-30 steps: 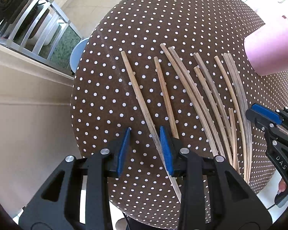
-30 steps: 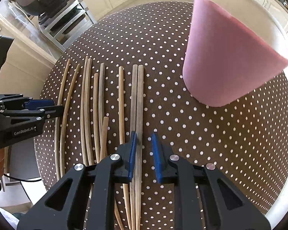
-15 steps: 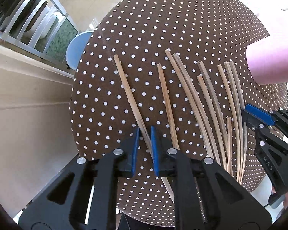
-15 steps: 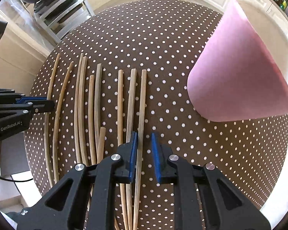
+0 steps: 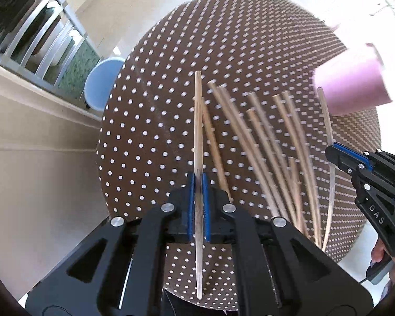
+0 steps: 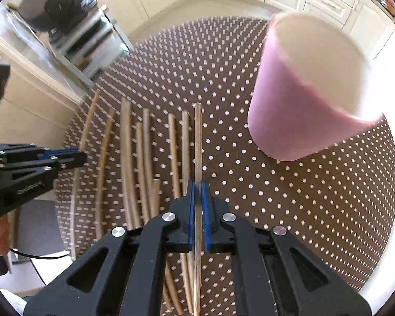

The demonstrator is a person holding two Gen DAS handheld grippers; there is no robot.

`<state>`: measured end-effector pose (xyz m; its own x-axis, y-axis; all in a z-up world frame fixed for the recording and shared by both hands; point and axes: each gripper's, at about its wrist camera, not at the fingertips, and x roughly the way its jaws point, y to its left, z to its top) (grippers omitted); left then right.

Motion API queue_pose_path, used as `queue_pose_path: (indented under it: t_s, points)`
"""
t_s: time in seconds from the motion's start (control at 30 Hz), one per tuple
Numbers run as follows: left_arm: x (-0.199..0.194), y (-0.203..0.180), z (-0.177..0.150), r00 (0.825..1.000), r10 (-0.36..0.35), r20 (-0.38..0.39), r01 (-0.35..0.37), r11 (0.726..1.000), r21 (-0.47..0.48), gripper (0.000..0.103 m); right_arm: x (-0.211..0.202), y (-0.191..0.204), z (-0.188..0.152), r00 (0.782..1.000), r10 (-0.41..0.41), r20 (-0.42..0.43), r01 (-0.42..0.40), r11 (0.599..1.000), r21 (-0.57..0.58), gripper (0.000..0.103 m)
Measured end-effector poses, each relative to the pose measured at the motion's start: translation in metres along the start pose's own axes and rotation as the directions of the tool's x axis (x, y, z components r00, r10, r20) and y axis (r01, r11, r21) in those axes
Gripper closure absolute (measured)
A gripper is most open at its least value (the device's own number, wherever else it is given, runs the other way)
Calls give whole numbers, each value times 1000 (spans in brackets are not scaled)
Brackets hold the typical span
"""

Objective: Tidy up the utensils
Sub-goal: 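Close the left tool on its chopstick while the right tool closes on another, then lift the left tool's chopstick over the pink cup while the right tool does likewise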

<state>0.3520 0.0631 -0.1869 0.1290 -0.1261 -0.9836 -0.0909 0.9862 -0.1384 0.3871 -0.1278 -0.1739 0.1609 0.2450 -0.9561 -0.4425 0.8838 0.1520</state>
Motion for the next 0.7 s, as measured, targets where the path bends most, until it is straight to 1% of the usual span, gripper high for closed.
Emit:
queue_pose_path:
  t_s: [0.17,0.2,0.33,0.43,0.57,0.67,0.7]
  points:
    - [-38,-4,-10,995,-53,82,48,997,56,97,-46,-3,-18,993,51,107,-57,997,50,99]
    - [-45,-6,-13,993,-61,98,55,996,64,97,-60,-3,-22,987,65,145,-74,995,61,99]
    - [-84,-18,-21,978,-118,174,101,989,105,97,-98,-1,-34,965,69,254,-87,994,60,99]
    - [-110,-29,-25,961,-159,225,128,981,146,97,-125,5,-42,934,68,350,-91,995,49,99]
    - [-139,-43,-23,936,-214,278,161,966,201,97,-153,9,-48,883,46,467,-81,995,56,99]
    - [-153,-54,-21,927,-225,300,154,958,244,97,-165,1,-51,858,23,513,-70,995,72,99]
    - [-160,-58,-20,919,-240,313,163,954,253,97,-169,0,-52,851,13,526,-62,995,77,99]
